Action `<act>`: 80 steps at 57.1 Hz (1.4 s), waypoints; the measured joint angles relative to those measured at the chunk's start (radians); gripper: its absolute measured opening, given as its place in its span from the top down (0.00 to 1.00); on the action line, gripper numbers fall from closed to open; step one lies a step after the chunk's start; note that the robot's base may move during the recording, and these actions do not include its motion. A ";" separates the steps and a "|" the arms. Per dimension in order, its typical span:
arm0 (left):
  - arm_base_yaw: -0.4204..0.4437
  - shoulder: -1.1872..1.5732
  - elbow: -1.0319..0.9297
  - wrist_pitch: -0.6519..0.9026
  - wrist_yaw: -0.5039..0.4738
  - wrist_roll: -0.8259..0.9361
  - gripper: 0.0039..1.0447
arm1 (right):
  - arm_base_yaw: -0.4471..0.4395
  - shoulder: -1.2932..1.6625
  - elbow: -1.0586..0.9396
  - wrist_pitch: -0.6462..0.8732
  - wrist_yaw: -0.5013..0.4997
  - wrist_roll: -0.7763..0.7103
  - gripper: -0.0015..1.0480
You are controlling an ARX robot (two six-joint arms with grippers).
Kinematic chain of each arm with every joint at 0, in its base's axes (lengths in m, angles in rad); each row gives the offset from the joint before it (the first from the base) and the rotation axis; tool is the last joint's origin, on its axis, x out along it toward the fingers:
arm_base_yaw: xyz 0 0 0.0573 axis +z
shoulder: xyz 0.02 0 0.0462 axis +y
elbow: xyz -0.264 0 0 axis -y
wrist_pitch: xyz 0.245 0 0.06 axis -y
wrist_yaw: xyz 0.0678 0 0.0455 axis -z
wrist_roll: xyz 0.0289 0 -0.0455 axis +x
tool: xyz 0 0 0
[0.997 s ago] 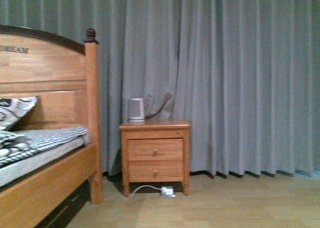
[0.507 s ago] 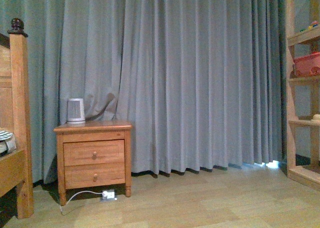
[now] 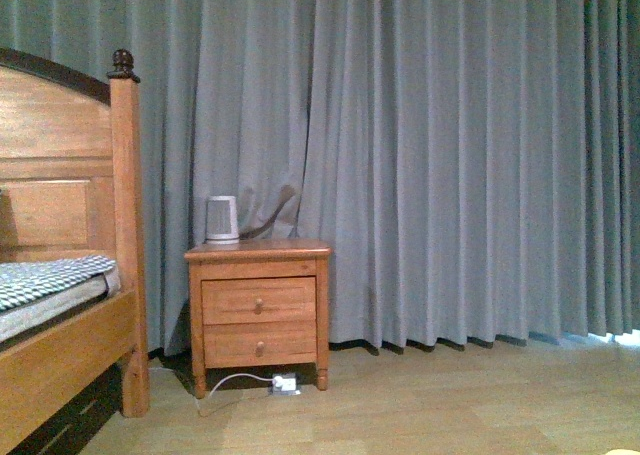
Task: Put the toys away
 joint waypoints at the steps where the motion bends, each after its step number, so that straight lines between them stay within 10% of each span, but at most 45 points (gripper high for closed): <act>1: 0.000 0.000 0.000 0.000 0.000 0.000 0.06 | 0.000 0.000 0.000 0.000 0.002 0.000 0.91; 80: 0.000 0.000 0.000 0.000 0.003 0.000 0.06 | -0.001 0.000 0.000 0.000 0.013 0.000 0.91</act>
